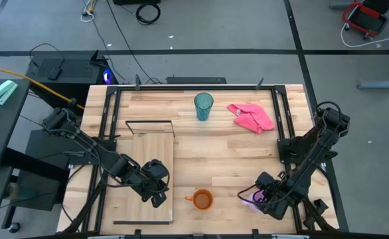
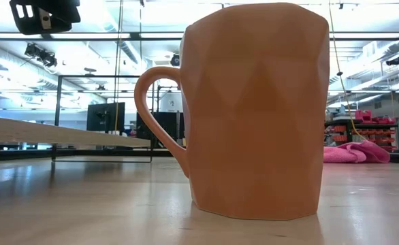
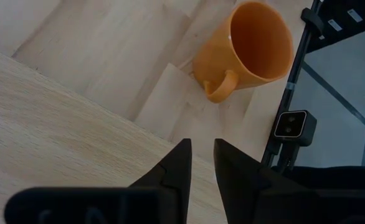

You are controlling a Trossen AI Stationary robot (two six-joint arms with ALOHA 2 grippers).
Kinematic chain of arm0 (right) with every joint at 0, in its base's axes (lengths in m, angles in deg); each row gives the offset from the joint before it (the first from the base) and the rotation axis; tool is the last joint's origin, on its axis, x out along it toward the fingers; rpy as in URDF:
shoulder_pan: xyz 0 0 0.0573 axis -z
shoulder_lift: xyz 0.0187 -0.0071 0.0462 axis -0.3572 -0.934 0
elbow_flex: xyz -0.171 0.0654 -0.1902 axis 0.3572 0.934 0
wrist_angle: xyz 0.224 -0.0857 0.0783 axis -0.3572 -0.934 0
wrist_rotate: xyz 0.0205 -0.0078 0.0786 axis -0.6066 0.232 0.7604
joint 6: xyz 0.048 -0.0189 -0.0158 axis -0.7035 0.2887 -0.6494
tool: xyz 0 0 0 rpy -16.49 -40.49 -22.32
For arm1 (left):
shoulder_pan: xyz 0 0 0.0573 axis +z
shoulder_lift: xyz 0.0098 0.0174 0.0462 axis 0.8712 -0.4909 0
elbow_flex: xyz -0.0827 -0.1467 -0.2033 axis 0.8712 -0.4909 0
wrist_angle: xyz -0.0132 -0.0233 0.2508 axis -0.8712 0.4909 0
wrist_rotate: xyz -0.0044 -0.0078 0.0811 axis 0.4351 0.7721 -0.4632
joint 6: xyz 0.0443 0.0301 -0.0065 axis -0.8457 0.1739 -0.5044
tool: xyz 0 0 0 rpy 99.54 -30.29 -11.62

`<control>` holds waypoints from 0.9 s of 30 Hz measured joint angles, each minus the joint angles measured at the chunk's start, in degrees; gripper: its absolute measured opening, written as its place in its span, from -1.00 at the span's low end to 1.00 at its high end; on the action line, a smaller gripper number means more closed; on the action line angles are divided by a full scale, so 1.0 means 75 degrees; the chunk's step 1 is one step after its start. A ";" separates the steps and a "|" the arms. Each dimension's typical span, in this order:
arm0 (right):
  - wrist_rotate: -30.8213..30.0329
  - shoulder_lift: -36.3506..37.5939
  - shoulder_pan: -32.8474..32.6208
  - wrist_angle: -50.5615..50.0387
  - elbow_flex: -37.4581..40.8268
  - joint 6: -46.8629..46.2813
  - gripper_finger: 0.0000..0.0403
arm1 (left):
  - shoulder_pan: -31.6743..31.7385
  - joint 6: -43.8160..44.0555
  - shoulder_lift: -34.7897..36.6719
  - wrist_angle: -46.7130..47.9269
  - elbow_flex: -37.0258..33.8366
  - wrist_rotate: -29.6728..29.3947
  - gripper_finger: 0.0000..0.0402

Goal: Stack small to large cups/mugs on shelf
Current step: Put the purple cup on the shelf

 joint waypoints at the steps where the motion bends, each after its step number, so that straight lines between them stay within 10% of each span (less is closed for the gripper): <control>1: -0.0018 0.0012 0.0076 -0.0063 -0.0116 0.0089 -0.96 | 0.0000 -0.0002 0.0000 0.0000 0.0000 0.0000 -0.63; 15: -0.1531 0.0254 0.2019 -0.3949 -0.3173 0.2317 -0.98 | 0.0570 -0.0032 0.0003 0.0474 -0.0003 0.0003 -0.65; 27: -0.2205 0.0254 0.5301 -0.2725 -0.3919 0.6040 -0.98 | 0.2090 0.0114 0.0101 0.0679 -0.0003 0.0026 -0.69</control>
